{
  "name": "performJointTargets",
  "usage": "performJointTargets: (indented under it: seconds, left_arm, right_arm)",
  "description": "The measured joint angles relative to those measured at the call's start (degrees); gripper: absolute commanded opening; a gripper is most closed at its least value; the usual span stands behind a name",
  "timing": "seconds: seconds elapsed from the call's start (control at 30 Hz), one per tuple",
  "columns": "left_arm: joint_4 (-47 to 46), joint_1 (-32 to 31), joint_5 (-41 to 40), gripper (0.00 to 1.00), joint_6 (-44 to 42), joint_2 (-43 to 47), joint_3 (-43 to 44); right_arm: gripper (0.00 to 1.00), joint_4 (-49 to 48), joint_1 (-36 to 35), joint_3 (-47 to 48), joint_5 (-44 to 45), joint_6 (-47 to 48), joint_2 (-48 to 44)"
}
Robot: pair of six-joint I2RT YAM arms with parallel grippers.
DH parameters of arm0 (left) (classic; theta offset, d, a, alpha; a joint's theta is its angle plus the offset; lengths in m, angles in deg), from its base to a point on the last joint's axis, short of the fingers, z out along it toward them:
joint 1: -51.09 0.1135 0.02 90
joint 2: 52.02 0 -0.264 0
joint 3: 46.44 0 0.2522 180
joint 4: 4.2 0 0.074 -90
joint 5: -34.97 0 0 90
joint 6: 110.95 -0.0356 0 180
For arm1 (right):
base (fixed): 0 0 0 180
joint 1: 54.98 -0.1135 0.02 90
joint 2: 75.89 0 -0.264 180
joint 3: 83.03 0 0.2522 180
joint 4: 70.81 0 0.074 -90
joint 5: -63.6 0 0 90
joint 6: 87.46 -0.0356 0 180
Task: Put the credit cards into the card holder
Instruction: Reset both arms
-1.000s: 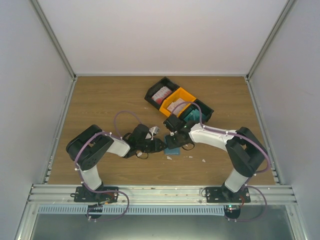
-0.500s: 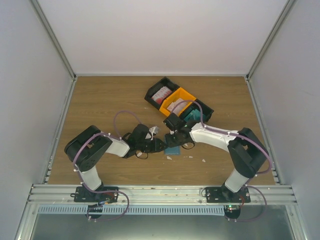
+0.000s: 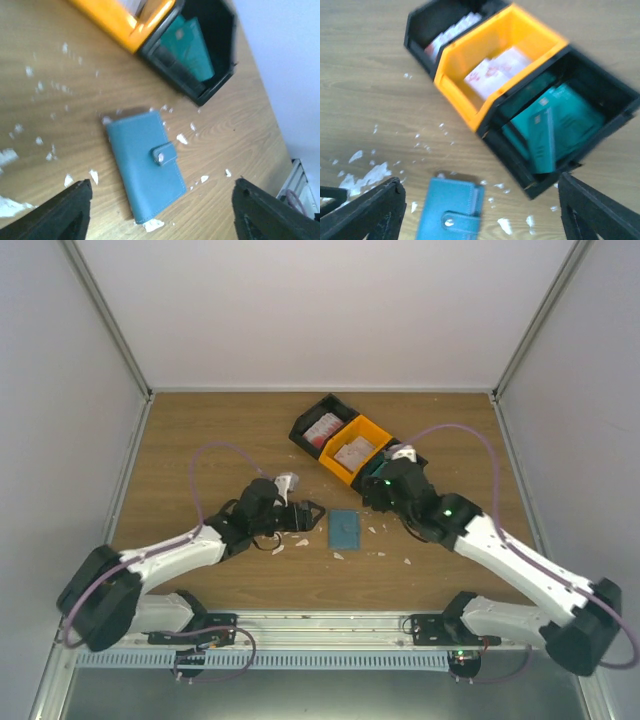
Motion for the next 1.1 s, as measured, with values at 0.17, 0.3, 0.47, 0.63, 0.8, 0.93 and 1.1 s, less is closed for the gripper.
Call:
performJointTargets:
  seconds: [0.17,0.3,0.47,0.63,0.8,0.93,1.1]
  left_arm:
    - [9.05,0.04,-6.08,0.99,-5.01,13.81,3.61]
    - [15.45,0.04,-10.71,0.99,-8.50,25.51,7.58]
    - [21.88,0.04,-17.44,0.99,-12.83,37.70,11.69]
    - [27.28,0.04,-23.91,0.99,-16.55,47.15,13.62]
    - [32.00,0.04,-28.48,0.99,-18.64,51.41,14.29]
    - [34.80,0.04,-30.16,0.99,-19.26,51.74,14.36]
    - [37.53,0.04,-31.87,0.99,-19.39,51.93,14.36]
  right_arm:
    - [1.00,2.25,0.00,-1.99,7.78,-0.02,-12.70]
    - [1.00,4.87,0.00,-1.25,12.02,-0.02,-21.11]
    - [1.00,9.68,0.00,0.70,16.00,-0.72,-28.28]
    - [1.00,12.94,0.00,1.29,18.36,-1.38,-34.18]
    - [1.00,15.39,0.00,1.68,20.48,-1.90,-35.76]
    - [1.00,16.57,0.00,1.68,21.70,-2.23,-36.22]
    - [1.00,16.81,0.00,1.66,23.02,-2.49,-37.00]
